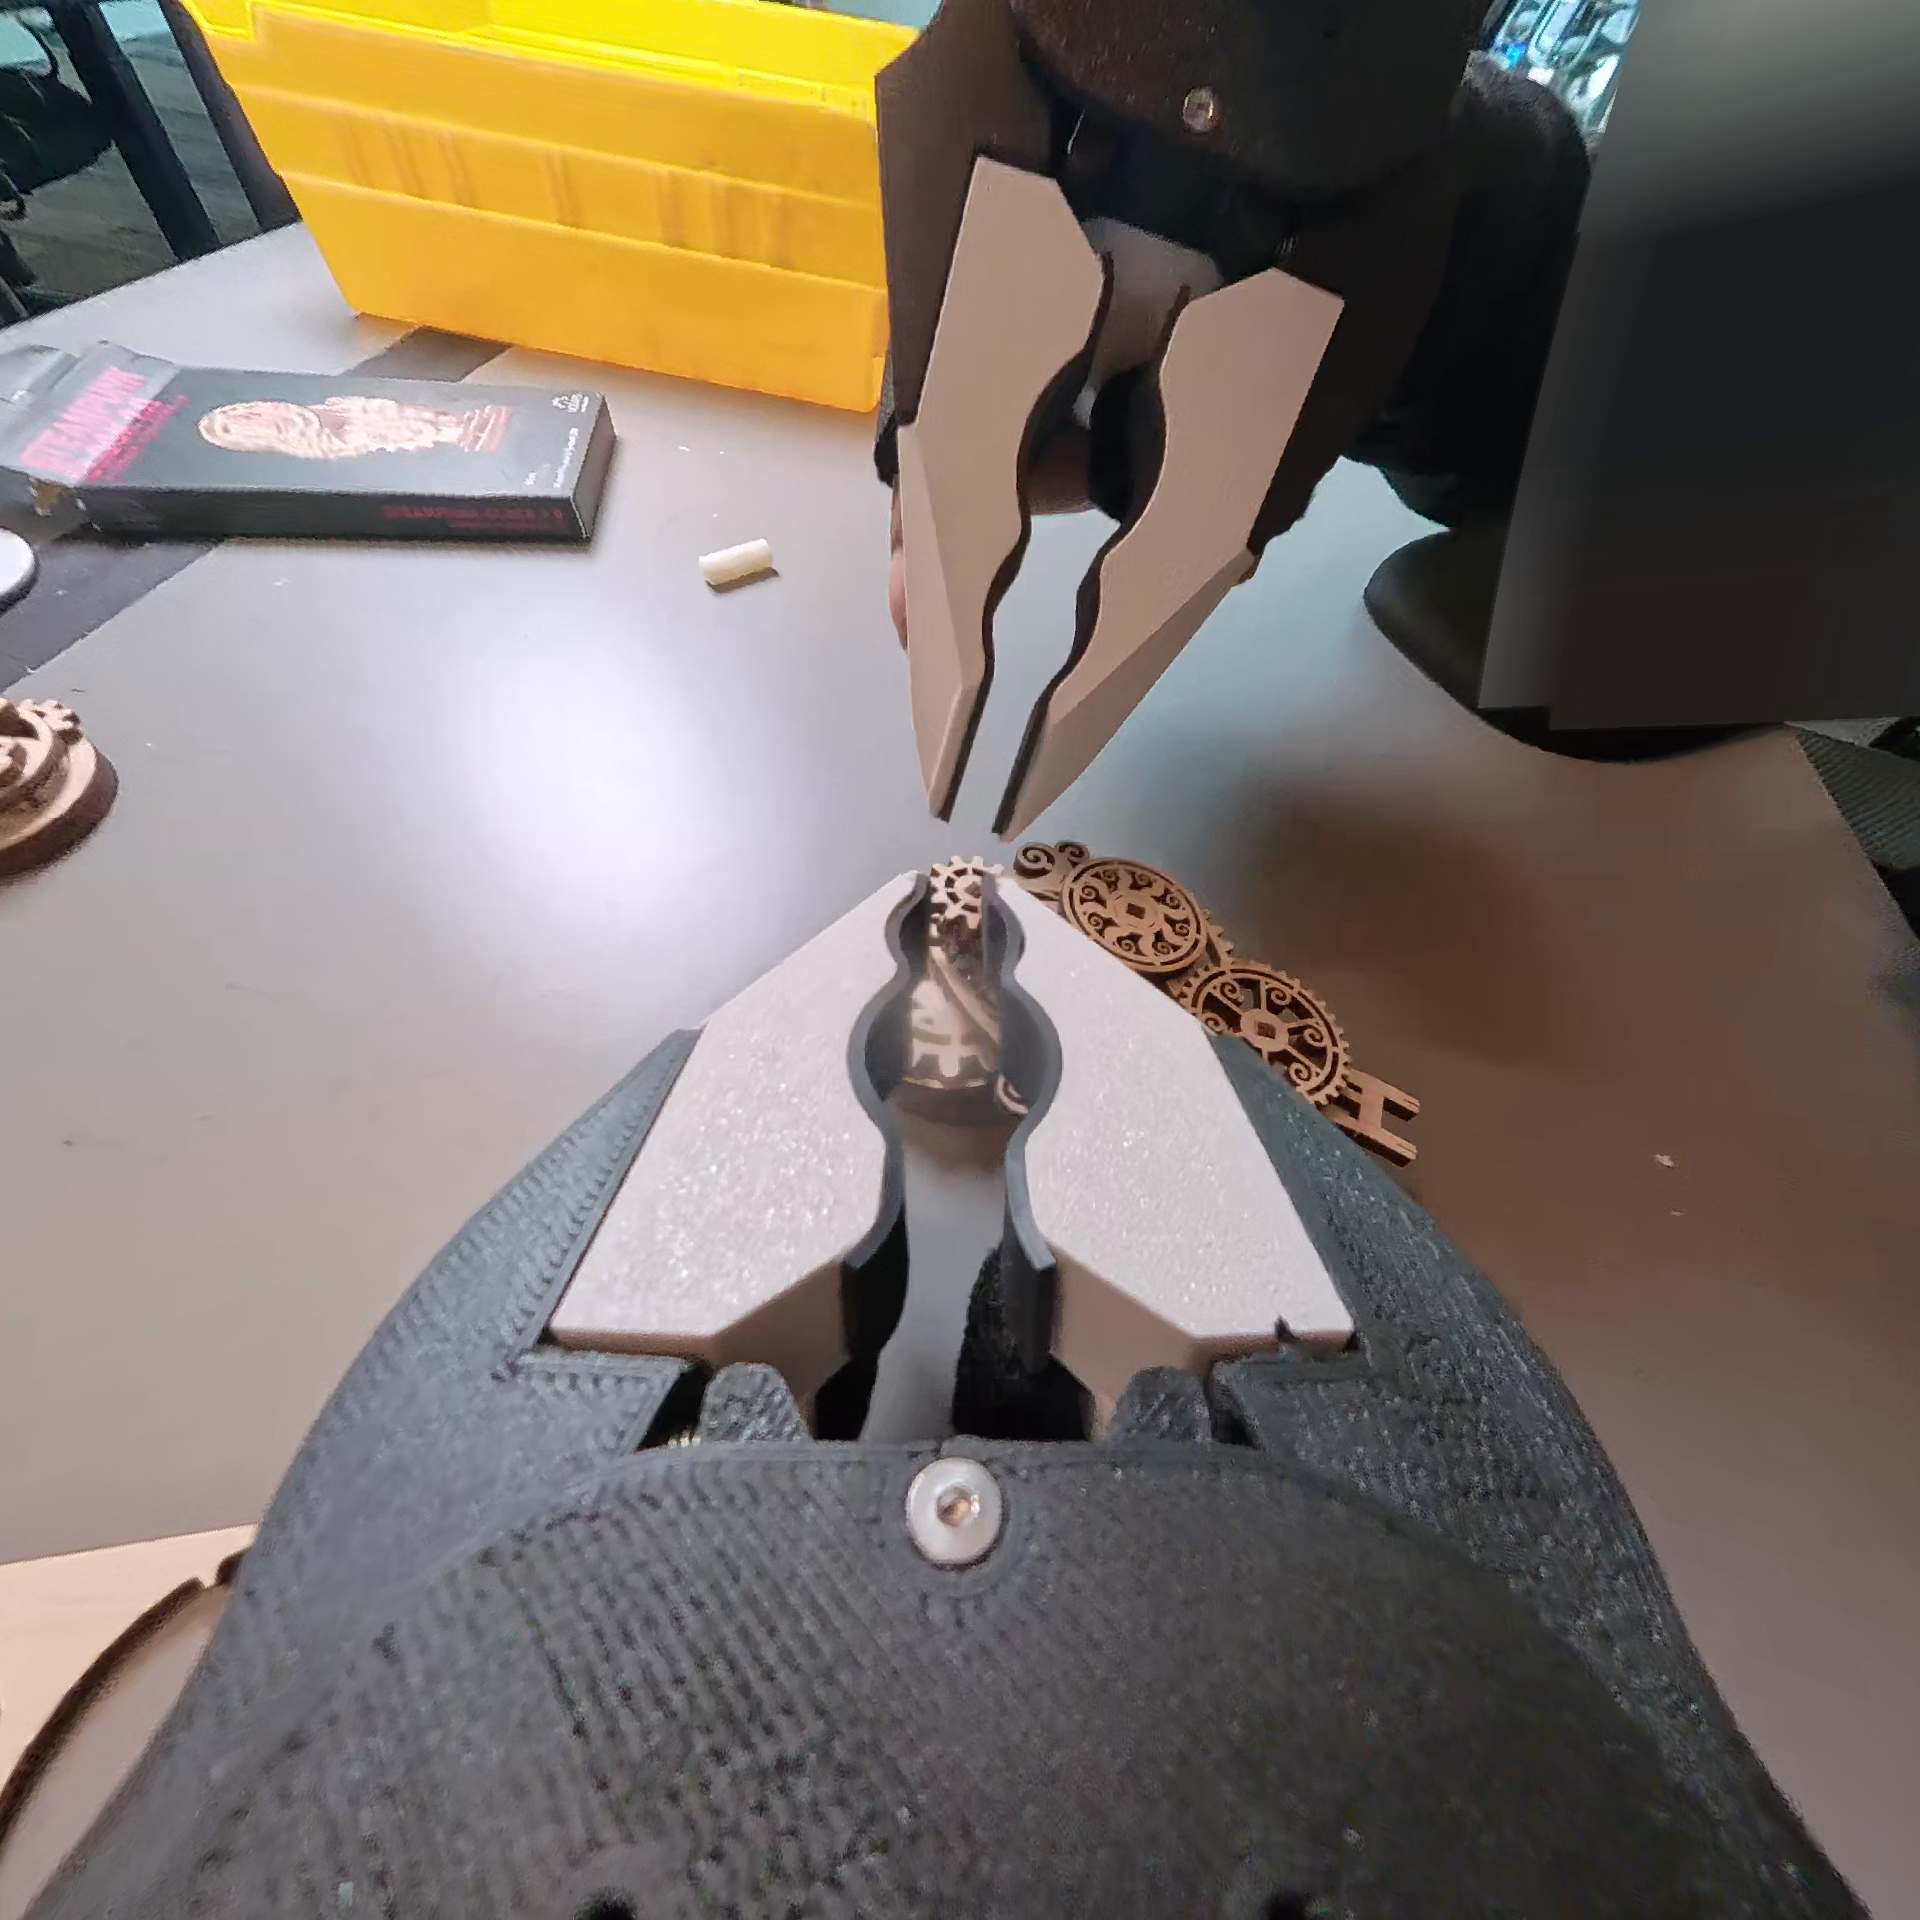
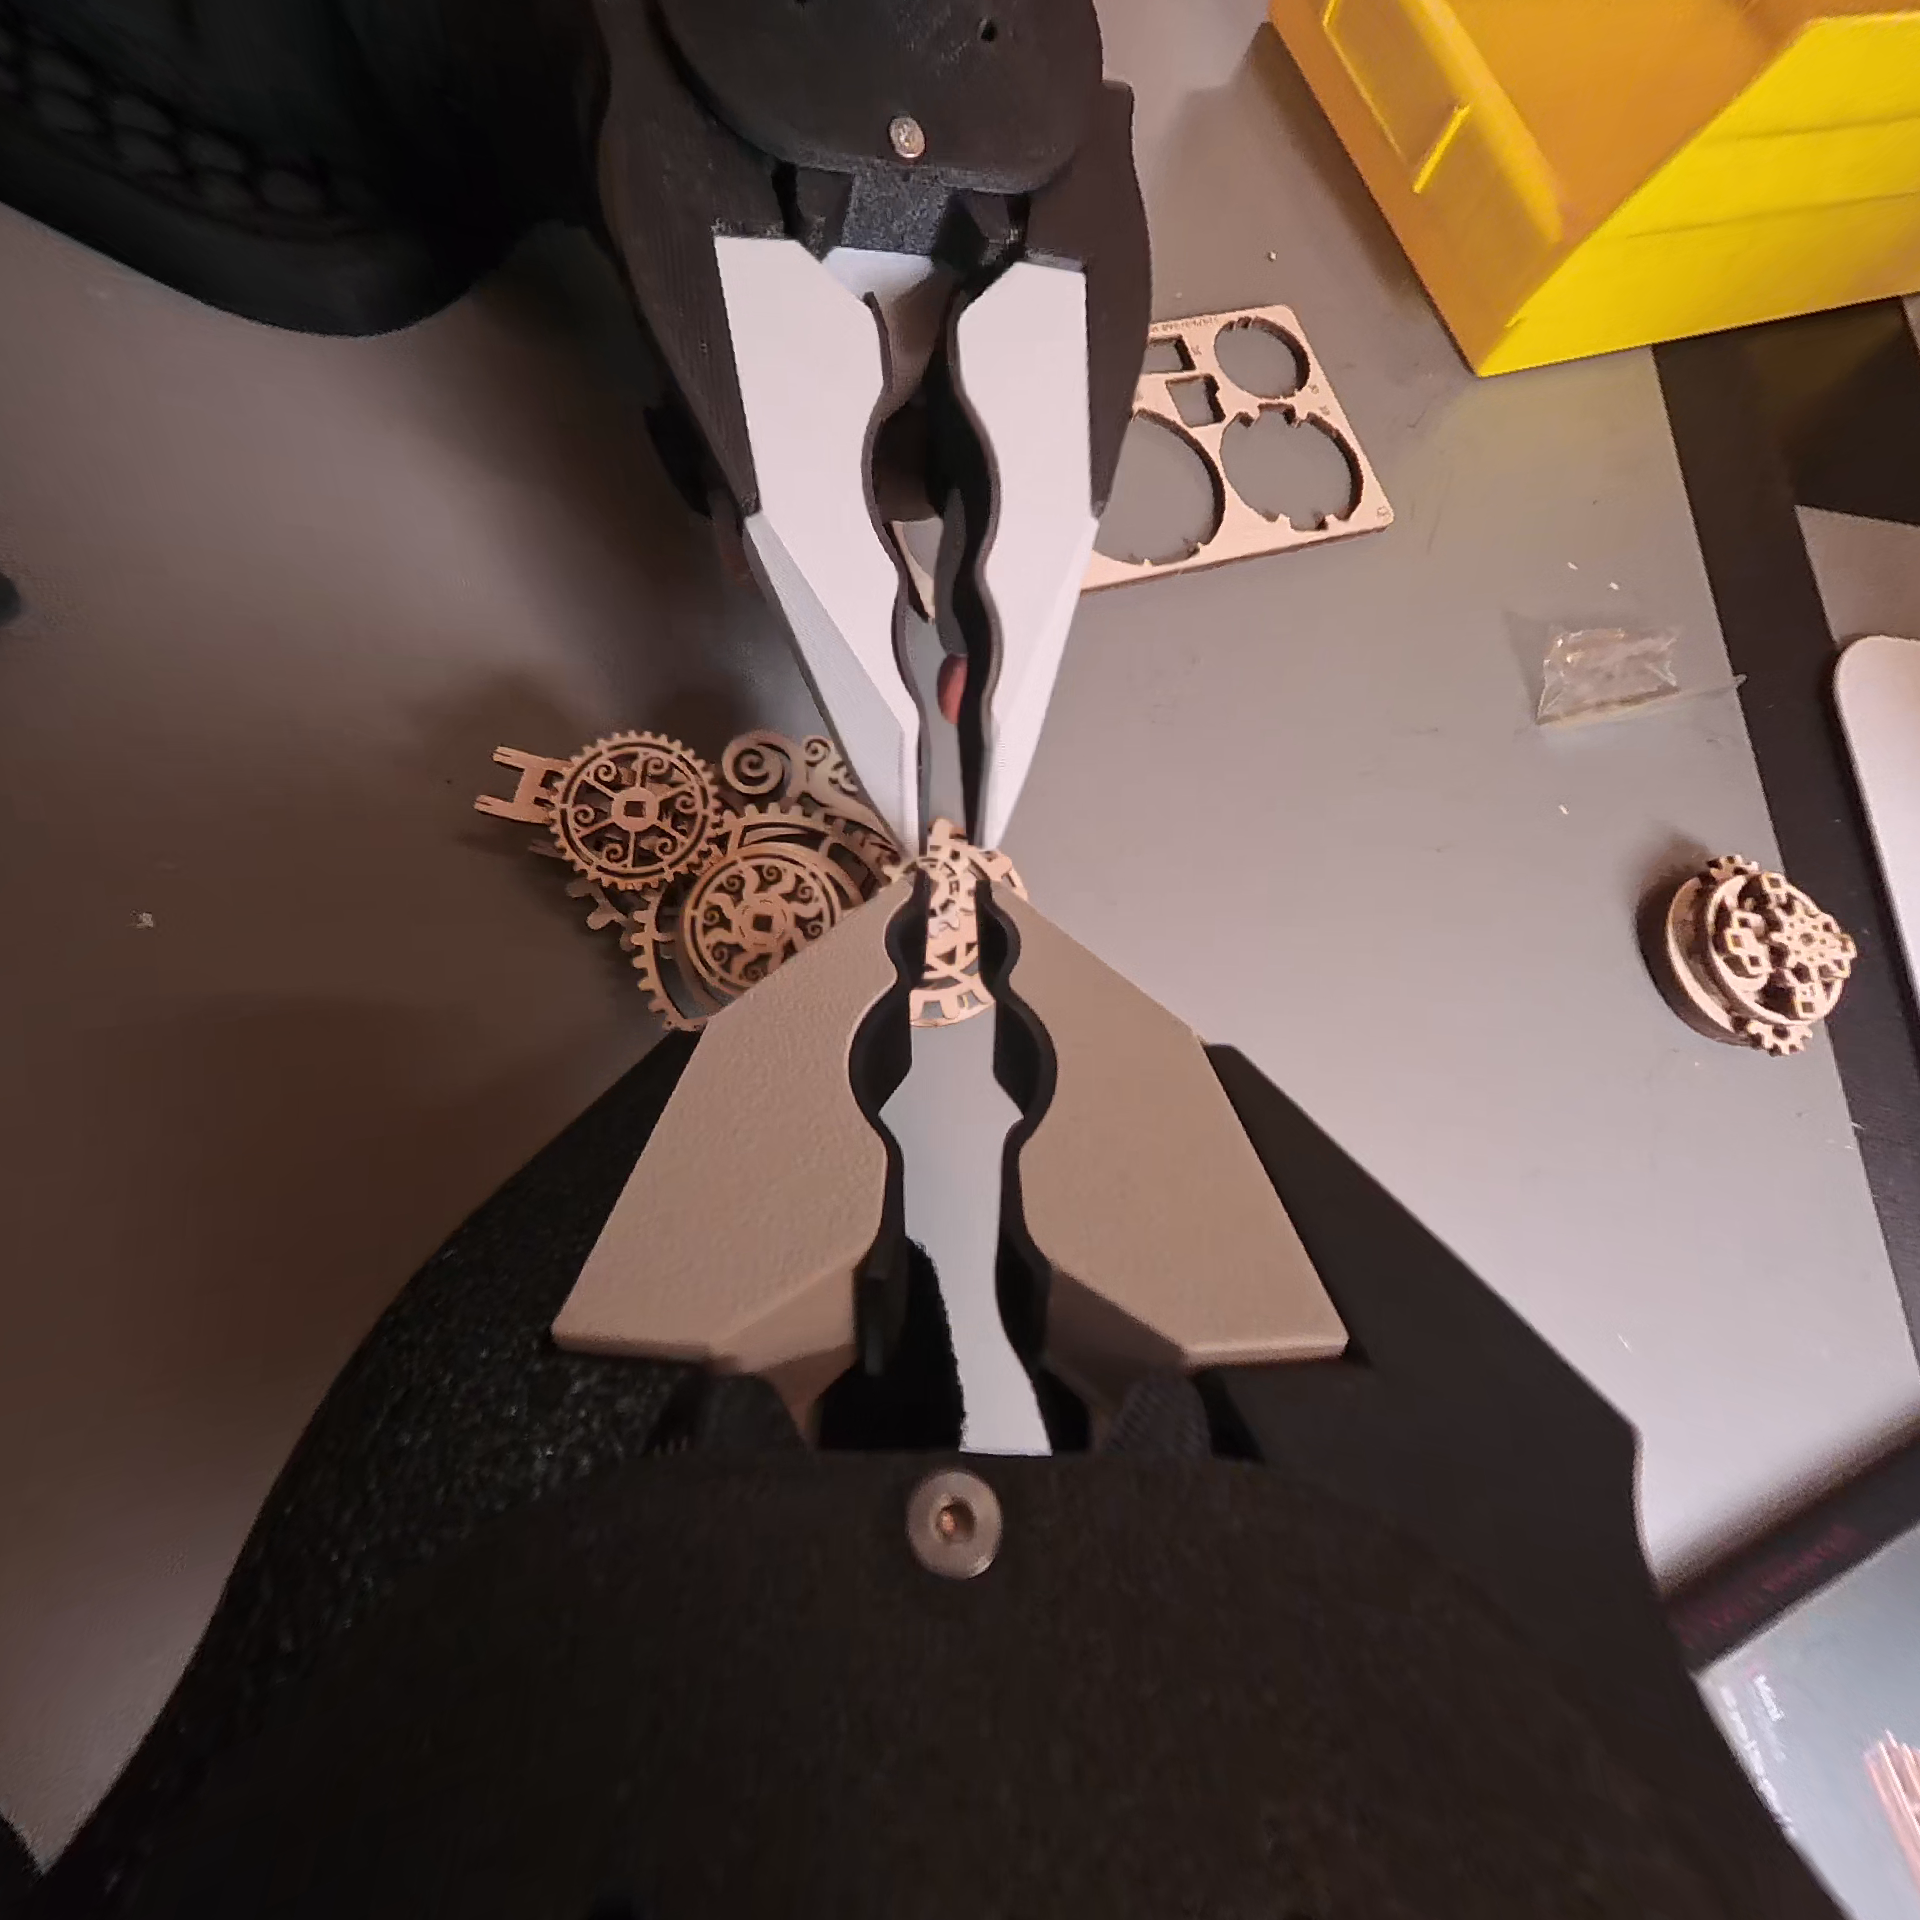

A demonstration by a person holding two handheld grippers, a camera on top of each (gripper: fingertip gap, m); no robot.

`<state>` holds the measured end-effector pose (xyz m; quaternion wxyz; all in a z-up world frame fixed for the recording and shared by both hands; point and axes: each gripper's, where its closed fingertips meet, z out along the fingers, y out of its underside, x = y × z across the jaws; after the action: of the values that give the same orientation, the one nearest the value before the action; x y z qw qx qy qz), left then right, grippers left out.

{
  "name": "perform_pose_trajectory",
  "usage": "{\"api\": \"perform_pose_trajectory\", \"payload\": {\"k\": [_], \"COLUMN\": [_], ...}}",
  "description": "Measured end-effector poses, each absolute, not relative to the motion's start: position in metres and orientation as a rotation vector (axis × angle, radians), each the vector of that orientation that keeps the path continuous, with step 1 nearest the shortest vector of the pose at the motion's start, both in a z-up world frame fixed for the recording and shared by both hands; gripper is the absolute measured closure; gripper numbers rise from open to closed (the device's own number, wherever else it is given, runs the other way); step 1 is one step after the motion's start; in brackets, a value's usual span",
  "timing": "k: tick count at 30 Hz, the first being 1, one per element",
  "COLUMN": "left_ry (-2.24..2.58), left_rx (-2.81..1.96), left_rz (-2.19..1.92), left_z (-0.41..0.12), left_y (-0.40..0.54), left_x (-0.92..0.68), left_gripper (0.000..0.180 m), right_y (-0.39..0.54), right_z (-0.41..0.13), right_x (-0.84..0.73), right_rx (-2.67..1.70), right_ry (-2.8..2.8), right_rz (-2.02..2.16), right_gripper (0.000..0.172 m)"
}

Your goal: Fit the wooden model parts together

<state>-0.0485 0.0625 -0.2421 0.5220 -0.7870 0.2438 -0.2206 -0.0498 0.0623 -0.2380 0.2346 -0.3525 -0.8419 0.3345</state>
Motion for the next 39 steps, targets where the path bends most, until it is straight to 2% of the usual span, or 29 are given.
{"api": "perform_pose_trajectory", "payload": {"k": [2,15,20,23,27,32,35,39], "left_ry": [0.576,0.606,0.5,0.396,0.242,0.205,0.224,0.256], "left_rx": [-1.852,-1.908,-1.821,-1.811,-1.806,-1.867,-1.862,-1.902], "left_rz": [-0.542,-0.531,-0.503,-0.467,-0.462,-0.424,-0.445,-0.469], "left_z": [-0.235,-0.246,-0.223,-0.212,-0.2,-0.199,-0.202,-0.215], "left_y": [0.062,0.06,0.066,0.071,0.069,0.051,0.031,0.017], "left_x": [-0.048,-0.047,-0.065,-0.083,-0.102,-0.101,-0.089,-0.079], "left_gripper": [0.169,0.171,0.16,0.154,0.135,0.115,0.118,0.13], "right_y": [0.058,0.054,0.073,0.087,0.096,0.081,0.065,0.052], "right_z": [-0.24,-0.248,-0.221,-0.212,-0.194,-0.217,-0.244,-0.257], "right_x": [-0.05,-0.049,-0.05,-0.053,-0.056,-0.031,-0.007,0.003], "right_rx": [-0.955,-0.978,-1.089,-1.14,-1.187,-1.377,-1.487,-1.587], "right_ry": [-2.32,-2.356,-2.235,-2.17,-2.033,-1.992,-1.969,-1.872], "right_rz": [0.905,0.911,1.018,0.937,0.875,0.964,1.059,1.258], "right_gripper": [0.164,0.163,0.156,0.151,0.148,0.142,0.14,0.139]}}
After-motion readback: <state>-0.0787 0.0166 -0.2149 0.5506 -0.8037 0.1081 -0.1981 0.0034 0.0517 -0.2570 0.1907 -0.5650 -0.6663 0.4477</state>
